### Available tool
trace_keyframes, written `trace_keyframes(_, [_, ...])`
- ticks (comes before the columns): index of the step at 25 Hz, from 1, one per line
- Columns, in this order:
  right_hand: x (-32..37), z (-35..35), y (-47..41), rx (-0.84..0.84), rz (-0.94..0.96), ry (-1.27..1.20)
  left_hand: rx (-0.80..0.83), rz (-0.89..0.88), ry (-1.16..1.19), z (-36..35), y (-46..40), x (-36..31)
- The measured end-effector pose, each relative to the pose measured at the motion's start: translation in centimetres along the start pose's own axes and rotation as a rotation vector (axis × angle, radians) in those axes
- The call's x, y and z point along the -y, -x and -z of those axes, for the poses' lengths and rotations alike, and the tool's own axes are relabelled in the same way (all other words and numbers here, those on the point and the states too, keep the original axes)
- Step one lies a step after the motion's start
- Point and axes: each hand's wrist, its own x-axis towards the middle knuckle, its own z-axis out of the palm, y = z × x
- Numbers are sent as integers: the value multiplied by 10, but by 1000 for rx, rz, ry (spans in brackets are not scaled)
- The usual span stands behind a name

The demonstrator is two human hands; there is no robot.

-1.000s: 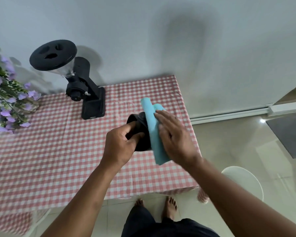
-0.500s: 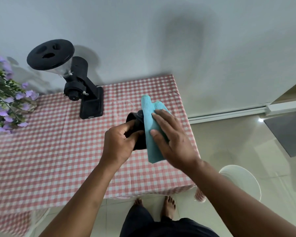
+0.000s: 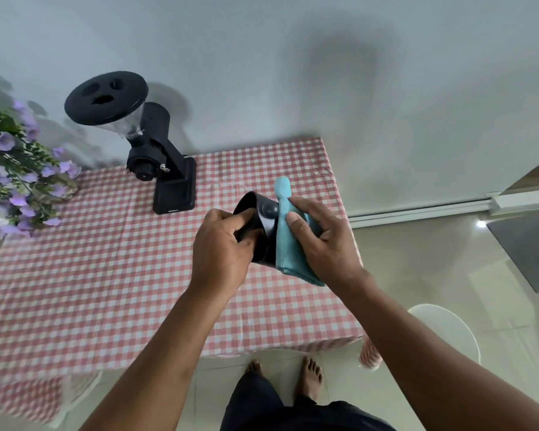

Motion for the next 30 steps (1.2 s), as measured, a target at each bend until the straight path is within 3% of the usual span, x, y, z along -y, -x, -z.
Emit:
trace_keyframes(8, [20,0,9,-110,154,53,-70,178,266,14,3,-30])
trace_keyframes(12, [19,1,18,-149,189,75,15,235,369,18,2,-33])
trace_keyframes(16, [16,3,23,-220,328,149,-47,542,795,16,-5,-40])
trace_keyframes(24, [8,5,25,-136,602,367,-12,801,1045,21,-9,-48])
trace_keyframes(30, [11,15,2,36,644,410,111,724,1010,17,-7,-44])
